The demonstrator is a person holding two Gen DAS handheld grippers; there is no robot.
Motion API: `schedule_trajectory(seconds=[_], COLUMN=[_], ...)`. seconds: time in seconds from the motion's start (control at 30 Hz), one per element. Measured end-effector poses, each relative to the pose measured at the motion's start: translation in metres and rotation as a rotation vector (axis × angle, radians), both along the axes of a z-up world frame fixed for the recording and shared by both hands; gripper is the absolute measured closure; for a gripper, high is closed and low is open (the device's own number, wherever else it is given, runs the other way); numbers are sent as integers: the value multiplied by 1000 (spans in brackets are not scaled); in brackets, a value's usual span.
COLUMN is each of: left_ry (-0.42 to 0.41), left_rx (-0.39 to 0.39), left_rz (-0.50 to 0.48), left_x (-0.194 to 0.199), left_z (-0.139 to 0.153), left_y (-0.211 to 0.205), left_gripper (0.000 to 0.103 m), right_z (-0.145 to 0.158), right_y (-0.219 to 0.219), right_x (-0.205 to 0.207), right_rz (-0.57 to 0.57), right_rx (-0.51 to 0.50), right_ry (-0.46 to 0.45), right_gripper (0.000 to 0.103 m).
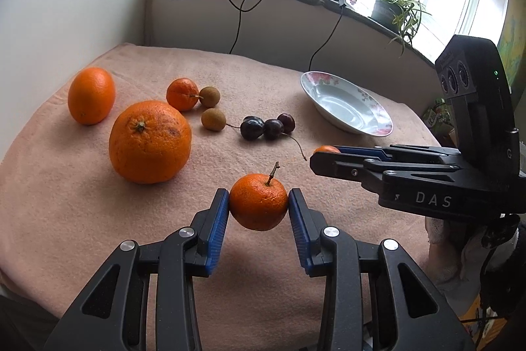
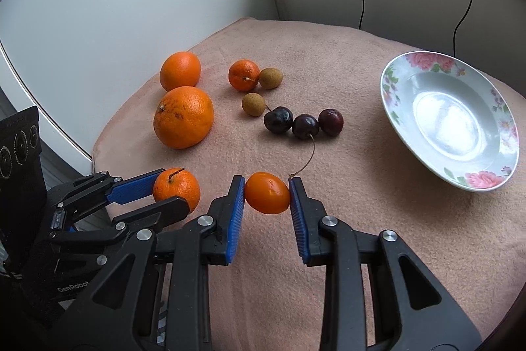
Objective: Organize fruits
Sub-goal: 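Close the right gripper on the small tangerine while the left gripper grasps the kumquat, then carry the tangerine and kumquat over the white plate and open both grippers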
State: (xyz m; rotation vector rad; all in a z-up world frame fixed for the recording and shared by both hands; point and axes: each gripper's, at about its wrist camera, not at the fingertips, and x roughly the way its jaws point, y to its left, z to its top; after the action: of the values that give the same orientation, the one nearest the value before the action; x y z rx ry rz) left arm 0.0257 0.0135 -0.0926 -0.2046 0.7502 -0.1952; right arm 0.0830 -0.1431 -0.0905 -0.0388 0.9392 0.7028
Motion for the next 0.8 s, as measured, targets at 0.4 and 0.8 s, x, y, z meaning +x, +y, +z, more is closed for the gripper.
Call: schedule_trajectory(seconds=[0.4, 0.8], left_ry=[-60, -82], left_rx=[-1, 3], left_rz=[-87, -189], left_x=[31, 70], left_z=[19, 27], left_y=[-28, -75], left_gripper=[67, 67], right_z=[24, 22], right_y=[-51, -95], right_x=[9, 40], right_rz=[-114, -240], right_rx=[-2, -50], right_ry=[-59, -87], right_gripper=[74, 74])
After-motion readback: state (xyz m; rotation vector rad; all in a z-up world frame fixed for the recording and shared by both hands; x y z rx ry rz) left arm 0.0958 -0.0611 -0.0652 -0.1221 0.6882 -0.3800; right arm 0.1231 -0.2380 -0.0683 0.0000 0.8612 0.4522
